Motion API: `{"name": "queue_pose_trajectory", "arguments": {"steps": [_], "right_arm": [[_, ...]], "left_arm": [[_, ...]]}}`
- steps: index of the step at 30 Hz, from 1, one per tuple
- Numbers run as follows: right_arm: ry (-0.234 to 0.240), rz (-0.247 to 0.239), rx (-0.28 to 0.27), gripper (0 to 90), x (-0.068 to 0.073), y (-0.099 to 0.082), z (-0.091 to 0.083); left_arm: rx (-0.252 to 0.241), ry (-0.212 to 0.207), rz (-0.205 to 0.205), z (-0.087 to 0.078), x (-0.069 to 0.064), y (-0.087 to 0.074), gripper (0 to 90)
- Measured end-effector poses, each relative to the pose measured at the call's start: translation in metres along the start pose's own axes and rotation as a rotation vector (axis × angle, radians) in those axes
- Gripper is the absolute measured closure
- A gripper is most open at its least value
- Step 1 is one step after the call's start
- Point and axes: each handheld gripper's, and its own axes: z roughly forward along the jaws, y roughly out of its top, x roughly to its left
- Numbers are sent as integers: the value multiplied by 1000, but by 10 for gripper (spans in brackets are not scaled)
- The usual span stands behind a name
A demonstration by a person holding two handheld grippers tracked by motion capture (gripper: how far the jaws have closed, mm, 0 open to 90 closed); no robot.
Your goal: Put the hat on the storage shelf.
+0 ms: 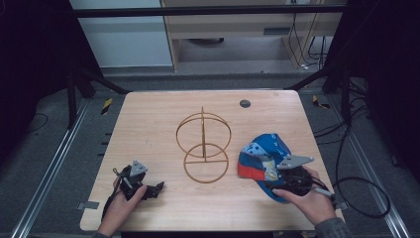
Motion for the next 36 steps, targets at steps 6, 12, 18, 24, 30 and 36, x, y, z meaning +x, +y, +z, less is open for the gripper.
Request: {"name": "queue_pose_trajectory", "arguments": {"steps": [6, 12, 18, 24, 30, 36], "right_arm": [[-55, 15, 35, 389, -28, 4, -16], [-78, 41, 101, 431, -49, 13, -8], [-58, 60, 137, 466, -62, 26, 3], [-46, 72, 187, 478, -67, 36, 14], [-25, 70, 226, 554, -66, 42, 24], [-2, 64, 253, 882, -66, 46, 26]], "left_arm": [[0, 1, -1, 0, 0, 0, 0], [0, 1, -1, 0, 0, 0, 0], [0, 1, 0, 0, 0, 0, 0], [0, 1, 0, 0, 0, 0, 0], [0, 1, -1, 0, 0, 0, 0], [1, -1, -4, 0, -1, 0, 0]]}}
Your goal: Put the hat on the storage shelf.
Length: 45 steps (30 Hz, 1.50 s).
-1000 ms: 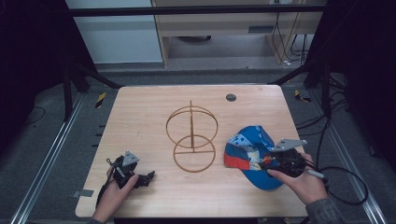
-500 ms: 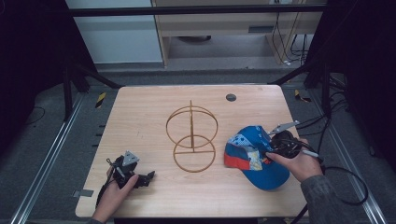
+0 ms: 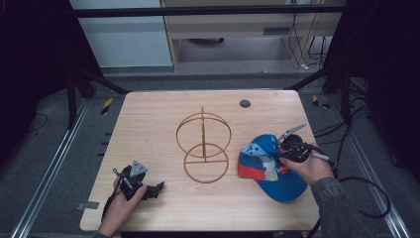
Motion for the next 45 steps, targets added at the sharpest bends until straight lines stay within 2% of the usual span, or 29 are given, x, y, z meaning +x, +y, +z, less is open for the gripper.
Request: {"name": "queue_pose_trajectory", "arguments": {"steps": [5, 17, 18, 22, 23, 33, 35, 36, 39, 45], "right_arm": [[19, -4, 18, 899, -1, 4, -4], [49, -23, -6, 900, -1, 15, -36], [51, -30, -13, 900, -2, 18, -47], [49, -42, -33, 900, 0, 22, -60], [46, -50, -47, 900, 2, 25, -69], [25, -90, -116, 900, 2, 38, -118], [25, -96, -123, 900, 2, 39, -122], [19, -96, -140, 900, 1, 40, -132], [16, -99, -158, 900, 1, 42, -144], [11, -102, -183, 900, 1, 46, -162]], "left_arm": [[0, 0, 0, 0, 0, 0, 0], [0, 0, 1, 0, 0, 0, 0], [0, 0, 0, 0, 0, 0, 0], [0, 0, 0, 0, 0, 0, 0], [0, 0, 0, 0, 0, 0, 0], [0, 0, 0, 0, 0, 0, 0], [0, 0, 0, 0, 0, 0, 0], [0, 0, 0, 0, 0, 0, 0], [0, 0, 0, 0, 0, 0, 0], [0, 0, 0, 0, 0, 0, 0]]}}
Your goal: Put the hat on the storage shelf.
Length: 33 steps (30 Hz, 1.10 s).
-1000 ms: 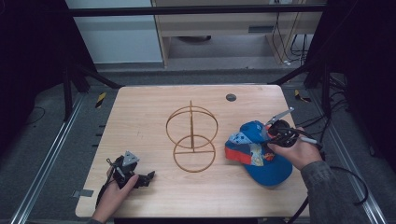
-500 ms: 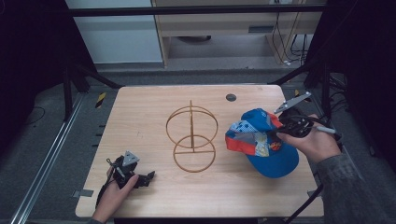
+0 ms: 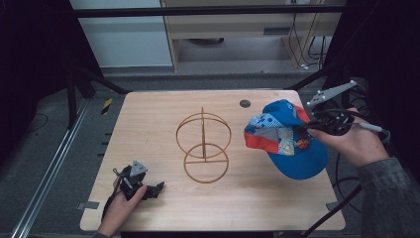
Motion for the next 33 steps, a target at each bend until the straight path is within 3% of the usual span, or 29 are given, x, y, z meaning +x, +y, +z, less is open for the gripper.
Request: {"name": "queue_pose_trajectory", "arguments": {"steps": [13, 21, 33], "right_arm": [[-4, -38, -50, 900, 7, 19, -25], [2, -71, -97, 900, 17, 41, -40], [22, -136, -120, 900, 37, 77, -39]], "left_arm": [[-3, 1, -1, 0, 0, 0, 0], [-2, 1, -1, 0, 0, 0, 0], [1, 0, 0, 0, 0, 0, 0]]}}
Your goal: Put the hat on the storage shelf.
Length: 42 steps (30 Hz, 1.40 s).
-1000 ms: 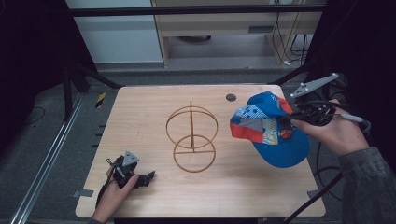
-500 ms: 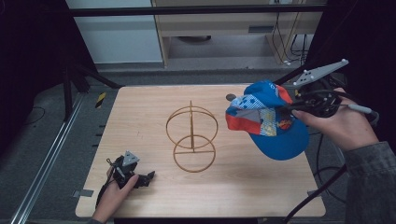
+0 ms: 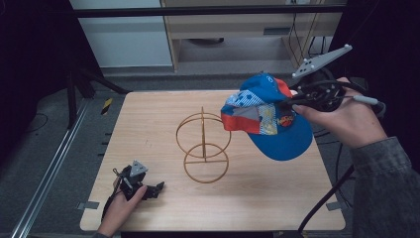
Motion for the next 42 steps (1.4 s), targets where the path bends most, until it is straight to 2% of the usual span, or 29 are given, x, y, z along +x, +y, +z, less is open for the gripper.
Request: {"name": "queue_pose_trajectory", "arguments": {"steps": [8, 13, 14, 16, 19, 42], "right_arm": [[16, -20, -9, 900, 8, 14, 6], [14, -34, 0, 900, 12, 29, 15], [19, -46, 5, 900, 15, 38, 22], [17, -51, 7, 900, 16, 41, 24], [35, -62, -1, 900, 21, 53, 33], [77, -115, 13, 900, 41, 95, 65]], "left_arm": [[0, 0, 0, 0, 0, 0, 0], [0, 1, 0, 0, 0, 0, 0], [0, 1, 0, 0, 0, 0, 0], [0, 1, 1, 0, 0, 0, 0], [0, 1, 1, 0, 0, 0, 0], [0, 1, 3, 0, 0, 0, 0]]}}
